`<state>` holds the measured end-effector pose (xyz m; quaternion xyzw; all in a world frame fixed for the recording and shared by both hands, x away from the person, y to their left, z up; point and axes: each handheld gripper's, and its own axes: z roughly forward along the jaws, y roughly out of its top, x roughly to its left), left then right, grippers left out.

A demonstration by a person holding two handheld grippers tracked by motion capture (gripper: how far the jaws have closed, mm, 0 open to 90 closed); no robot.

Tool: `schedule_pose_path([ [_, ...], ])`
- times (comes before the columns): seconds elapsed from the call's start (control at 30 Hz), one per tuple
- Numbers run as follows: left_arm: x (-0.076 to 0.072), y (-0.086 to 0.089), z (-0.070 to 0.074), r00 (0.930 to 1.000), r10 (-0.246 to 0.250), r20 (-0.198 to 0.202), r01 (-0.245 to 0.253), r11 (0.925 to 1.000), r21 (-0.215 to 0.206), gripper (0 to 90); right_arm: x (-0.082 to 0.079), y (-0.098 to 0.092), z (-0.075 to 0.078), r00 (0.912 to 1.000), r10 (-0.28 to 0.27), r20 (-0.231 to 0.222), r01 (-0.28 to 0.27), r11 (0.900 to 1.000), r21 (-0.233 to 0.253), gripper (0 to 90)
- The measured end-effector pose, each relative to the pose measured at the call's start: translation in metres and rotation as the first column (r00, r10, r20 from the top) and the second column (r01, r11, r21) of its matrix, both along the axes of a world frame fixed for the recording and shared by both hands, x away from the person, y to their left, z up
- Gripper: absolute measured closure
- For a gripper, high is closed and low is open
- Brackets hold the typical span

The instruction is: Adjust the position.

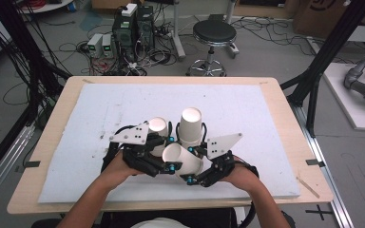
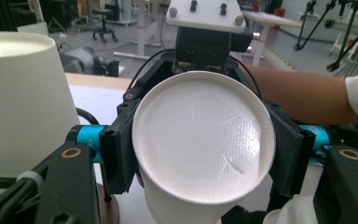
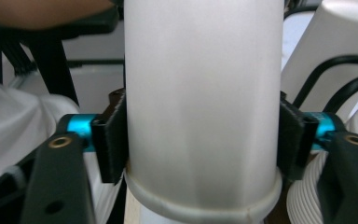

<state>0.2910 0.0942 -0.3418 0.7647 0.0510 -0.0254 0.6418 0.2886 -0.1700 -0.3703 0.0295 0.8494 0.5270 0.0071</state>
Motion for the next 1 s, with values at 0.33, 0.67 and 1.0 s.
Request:
schedule_pose_path([
  [0.33, -0.0008, 0.0057, 0.0050, 0.9986, 0.047, 0.027, -0.044, 0.9961, -0.077, 35.8, 0.0008, -0.0070, -0.0018, 0.9963, -0.083, -0.024, 0.085, 0.989, 0.118, 18.3],
  [0.67, -0.0008, 0.0038, 0.0041, 0.9986, 0.052, 0.014, -0.050, 0.9958, -0.076, 36.0, 0.0031, -0.0078, -0.0027, 0.9980, -0.062, -0.014, 0.063, 0.993, 0.102, 31.5],
  [1.0, 0.0011, 0.0057, 0.0037, 0.9983, 0.057, 0.004, -0.057, 0.9978, -0.034, 26.3, 0.0036, -0.0086, 0.0006, 0.9991, -0.043, -0.003, 0.043, 0.999, 0.021, 33.2],
])
